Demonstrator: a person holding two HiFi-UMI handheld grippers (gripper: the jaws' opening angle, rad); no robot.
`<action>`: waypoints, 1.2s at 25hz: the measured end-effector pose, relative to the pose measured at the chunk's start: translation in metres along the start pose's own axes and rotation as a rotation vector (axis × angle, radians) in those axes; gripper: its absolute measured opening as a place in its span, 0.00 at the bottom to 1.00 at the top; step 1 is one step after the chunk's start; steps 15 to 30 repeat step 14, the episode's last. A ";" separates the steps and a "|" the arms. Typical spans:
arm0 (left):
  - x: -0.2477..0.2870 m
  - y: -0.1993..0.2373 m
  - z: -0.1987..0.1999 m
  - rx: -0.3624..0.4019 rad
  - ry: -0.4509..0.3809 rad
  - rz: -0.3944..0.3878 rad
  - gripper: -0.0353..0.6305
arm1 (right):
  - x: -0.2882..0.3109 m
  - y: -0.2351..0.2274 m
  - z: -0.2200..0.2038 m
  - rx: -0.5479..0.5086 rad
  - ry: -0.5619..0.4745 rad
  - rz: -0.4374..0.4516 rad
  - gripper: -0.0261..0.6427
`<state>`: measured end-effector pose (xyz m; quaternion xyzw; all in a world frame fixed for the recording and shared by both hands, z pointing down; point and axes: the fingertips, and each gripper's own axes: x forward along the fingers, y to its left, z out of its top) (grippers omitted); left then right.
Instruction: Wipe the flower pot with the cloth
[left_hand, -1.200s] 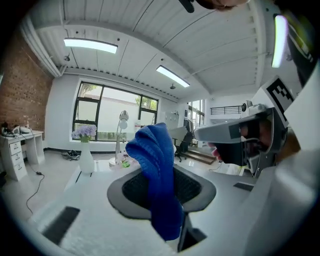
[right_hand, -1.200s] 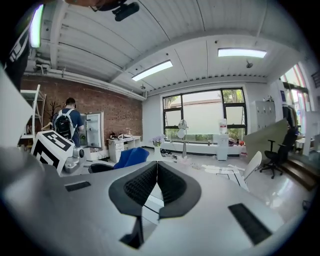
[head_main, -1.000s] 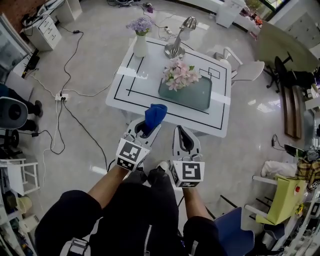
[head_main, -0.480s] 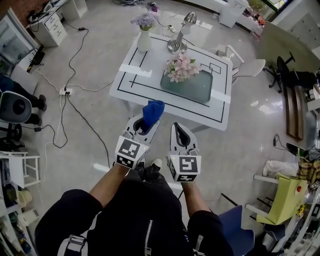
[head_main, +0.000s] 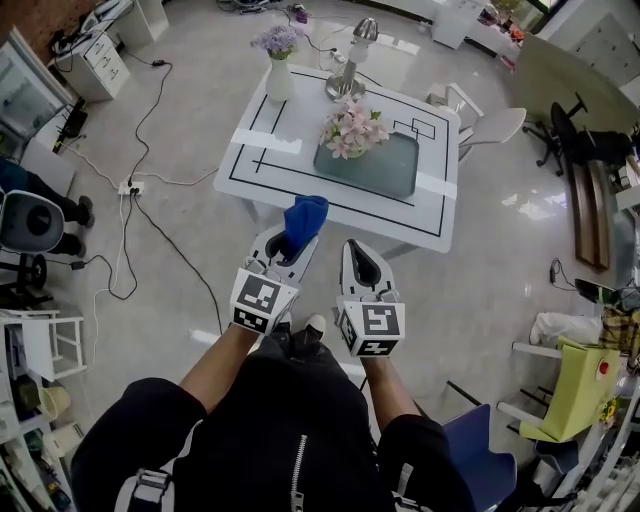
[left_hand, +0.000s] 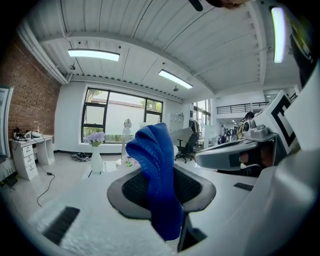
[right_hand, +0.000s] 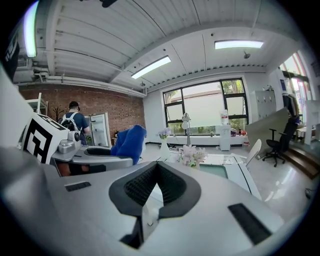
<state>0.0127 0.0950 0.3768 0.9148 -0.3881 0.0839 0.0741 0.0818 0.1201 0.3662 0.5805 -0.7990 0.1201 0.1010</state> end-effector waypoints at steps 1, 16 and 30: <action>0.001 -0.001 0.000 0.003 0.000 -0.002 0.24 | 0.000 -0.001 0.000 -0.002 -0.001 0.001 0.05; 0.008 -0.009 0.004 0.028 0.000 0.004 0.24 | -0.001 -0.006 0.008 -0.017 -0.017 0.026 0.05; 0.008 -0.009 0.004 0.028 0.000 0.004 0.24 | -0.001 -0.006 0.008 -0.017 -0.017 0.026 0.05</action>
